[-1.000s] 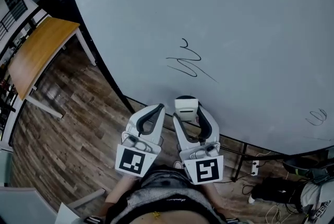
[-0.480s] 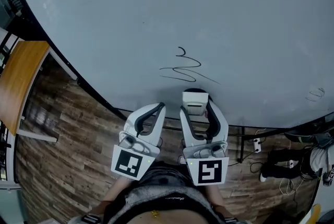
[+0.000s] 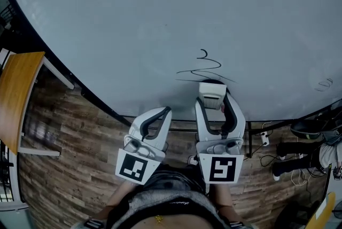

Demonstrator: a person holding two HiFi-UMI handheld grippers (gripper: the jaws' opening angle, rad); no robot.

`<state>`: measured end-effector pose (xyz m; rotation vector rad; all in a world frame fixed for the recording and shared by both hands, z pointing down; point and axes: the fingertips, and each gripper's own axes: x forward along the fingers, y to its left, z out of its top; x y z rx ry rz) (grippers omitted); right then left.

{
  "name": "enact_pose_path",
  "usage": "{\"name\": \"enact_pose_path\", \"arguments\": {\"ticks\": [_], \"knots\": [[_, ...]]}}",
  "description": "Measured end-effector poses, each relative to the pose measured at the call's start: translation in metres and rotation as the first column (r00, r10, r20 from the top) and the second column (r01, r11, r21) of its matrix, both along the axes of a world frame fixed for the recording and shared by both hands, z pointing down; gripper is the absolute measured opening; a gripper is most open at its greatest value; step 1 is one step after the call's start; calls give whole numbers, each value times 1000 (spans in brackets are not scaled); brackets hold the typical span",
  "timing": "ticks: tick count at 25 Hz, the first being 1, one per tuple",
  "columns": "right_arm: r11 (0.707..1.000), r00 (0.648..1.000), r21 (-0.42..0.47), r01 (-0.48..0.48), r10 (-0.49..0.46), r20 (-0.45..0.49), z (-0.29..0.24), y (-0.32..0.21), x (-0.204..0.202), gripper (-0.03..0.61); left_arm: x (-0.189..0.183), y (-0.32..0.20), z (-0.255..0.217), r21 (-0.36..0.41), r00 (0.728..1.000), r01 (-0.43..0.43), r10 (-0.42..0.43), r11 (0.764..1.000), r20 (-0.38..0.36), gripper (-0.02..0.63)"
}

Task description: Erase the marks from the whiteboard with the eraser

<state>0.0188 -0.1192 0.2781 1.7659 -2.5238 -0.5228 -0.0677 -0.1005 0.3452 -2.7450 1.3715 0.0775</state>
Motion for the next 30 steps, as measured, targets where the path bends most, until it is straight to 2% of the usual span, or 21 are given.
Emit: {"name": "enact_pose_path", "arguments": {"ticks": [3, 10, 15, 23, 30], "knots": [[1000, 1000, -5, -14, 14, 15, 0, -1, -3, 239, -8, -1, 3, -6, 1000, -8, 8, 1000, -15, -2], [1000, 999, 12, 23, -23, 43, -11, -2, -22, 239, -21, -1, 7, -17, 1000, -6, 5, 1000, -22, -2], [996, 997, 52, 74, -75, 17, -18, -2, -61, 239, -38, -1, 9, -16, 1000, 8, -8, 1000, -29, -2], [980, 982, 60, 189, -190, 7, -20, 1, -118, 239, -68, 8, 11, -21, 998, 53, -54, 998, -34, -2], [973, 976, 71, 218, -219, -2, -19, 3, -118, 244, -71, 10, 14, -40, 997, 72, -73, 997, -34, -2]]}}
